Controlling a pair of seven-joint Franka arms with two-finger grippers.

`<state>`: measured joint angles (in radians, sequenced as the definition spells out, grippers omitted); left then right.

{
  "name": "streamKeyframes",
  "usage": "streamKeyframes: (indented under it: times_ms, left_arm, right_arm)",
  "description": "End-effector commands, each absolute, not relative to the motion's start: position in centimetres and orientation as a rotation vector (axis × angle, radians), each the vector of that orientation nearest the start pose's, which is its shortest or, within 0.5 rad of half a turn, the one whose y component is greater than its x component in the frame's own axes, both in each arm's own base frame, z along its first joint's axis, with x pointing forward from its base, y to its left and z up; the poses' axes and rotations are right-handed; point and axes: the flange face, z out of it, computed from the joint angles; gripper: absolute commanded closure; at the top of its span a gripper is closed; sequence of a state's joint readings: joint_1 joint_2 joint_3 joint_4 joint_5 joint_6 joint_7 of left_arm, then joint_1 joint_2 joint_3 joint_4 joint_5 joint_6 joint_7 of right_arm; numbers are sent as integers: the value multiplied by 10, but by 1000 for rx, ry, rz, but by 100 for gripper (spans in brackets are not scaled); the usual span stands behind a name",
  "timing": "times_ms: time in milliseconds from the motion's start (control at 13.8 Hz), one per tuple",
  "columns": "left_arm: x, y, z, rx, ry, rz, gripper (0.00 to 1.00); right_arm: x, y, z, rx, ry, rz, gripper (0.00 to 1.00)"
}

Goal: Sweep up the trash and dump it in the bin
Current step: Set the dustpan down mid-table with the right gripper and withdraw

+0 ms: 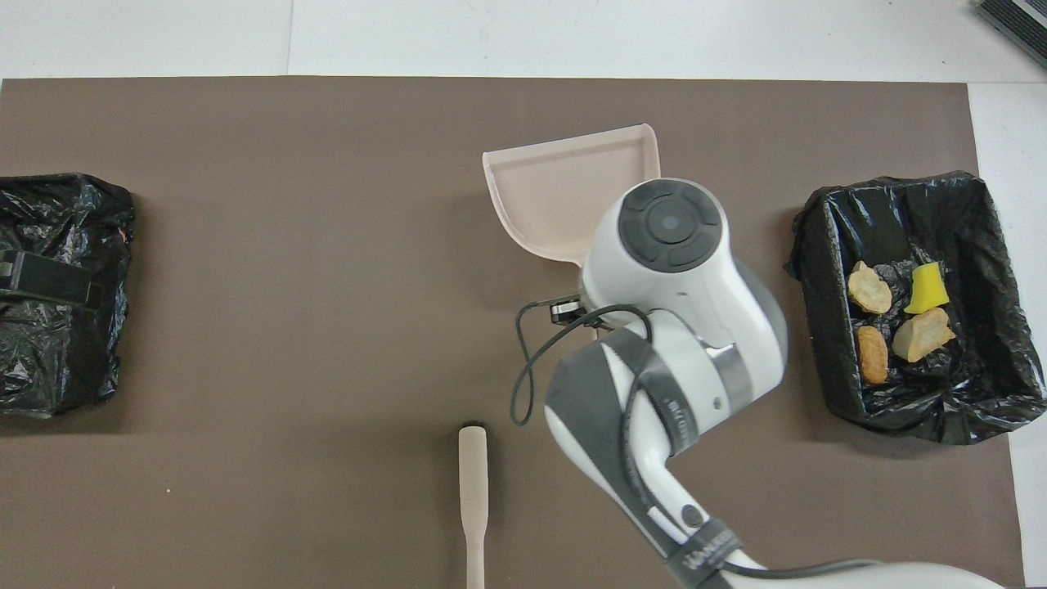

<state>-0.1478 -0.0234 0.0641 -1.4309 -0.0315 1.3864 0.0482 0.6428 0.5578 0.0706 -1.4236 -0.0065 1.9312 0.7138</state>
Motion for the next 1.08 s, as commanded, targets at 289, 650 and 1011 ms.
streamKeyframes:
  times_ms: [289,650,1011]
  left_arm:
    - [521,-46,691,-3151,225,44,0]
    - [520,-47,692,-3150,228,44,0]
    - [519,-43,692,-3151,216,54,0]
  right_arm:
    - [559,474,343,-3068,154,34,1]
    - [545,467,367,-3030,136,-22,0]
    - [505,440,389,-3063,134,20,0]
